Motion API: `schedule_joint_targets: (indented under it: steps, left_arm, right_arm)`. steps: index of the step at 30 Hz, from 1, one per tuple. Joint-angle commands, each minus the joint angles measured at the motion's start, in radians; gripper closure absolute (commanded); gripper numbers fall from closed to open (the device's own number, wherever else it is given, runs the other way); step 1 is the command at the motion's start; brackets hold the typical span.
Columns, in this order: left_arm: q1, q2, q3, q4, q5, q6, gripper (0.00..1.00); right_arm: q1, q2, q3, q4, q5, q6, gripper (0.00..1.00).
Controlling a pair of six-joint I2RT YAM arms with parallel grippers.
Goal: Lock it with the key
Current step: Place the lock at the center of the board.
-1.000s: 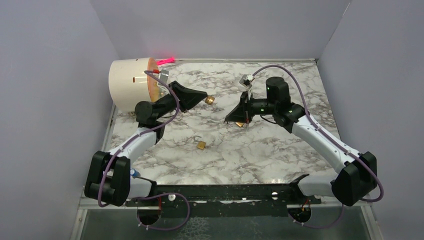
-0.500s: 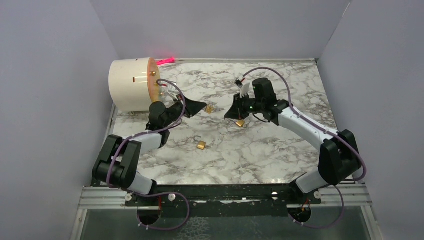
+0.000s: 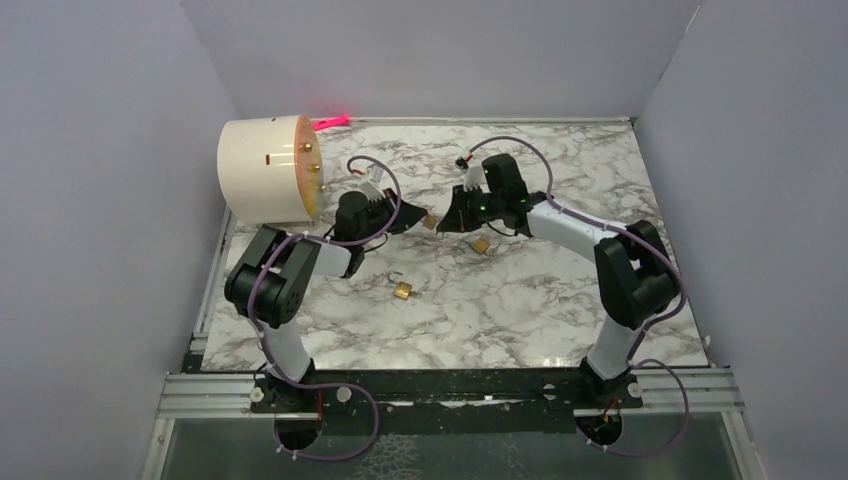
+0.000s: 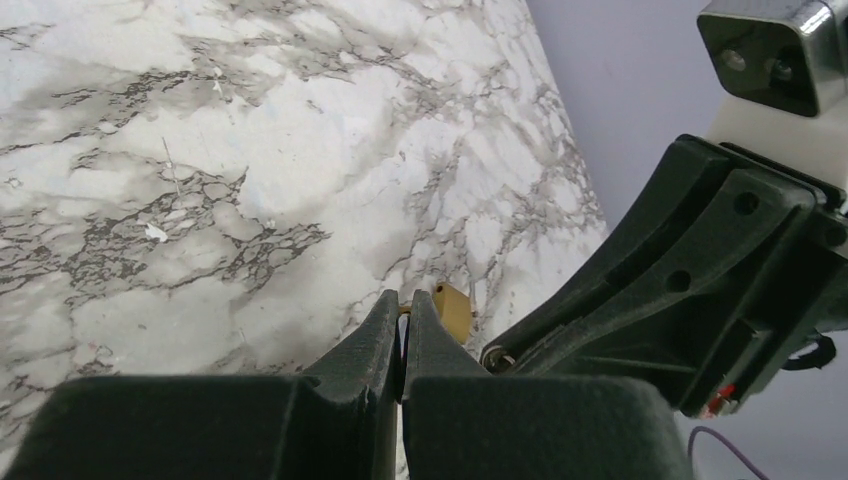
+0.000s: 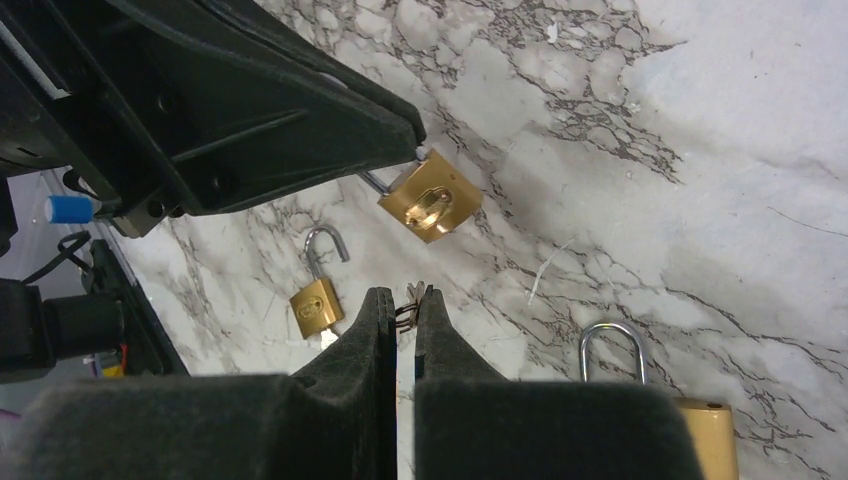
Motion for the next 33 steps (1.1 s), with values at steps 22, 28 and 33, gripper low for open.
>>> schedule_joint_targets:
  steps: [22, 28, 33]
  left_arm:
    - [-0.062, 0.253, 0.331, -0.301, -0.175, 0.25, 0.9]
    - [-0.071, 0.273, 0.358, -0.343, -0.192, 0.268, 0.83]
    - [-0.074, 0.277, 0.356, -0.352, -0.206, 0.261, 0.45]
  right_arm:
    - [0.004, 0.263, 0.149, 0.187, 0.05, 0.017, 0.99]
    - [0.004, 0.293, 0.167, 0.18, 0.051, 0.014, 0.96]
    - [-0.007, 0.291, 0.169, 0.183, 0.051, 0.022, 0.94]
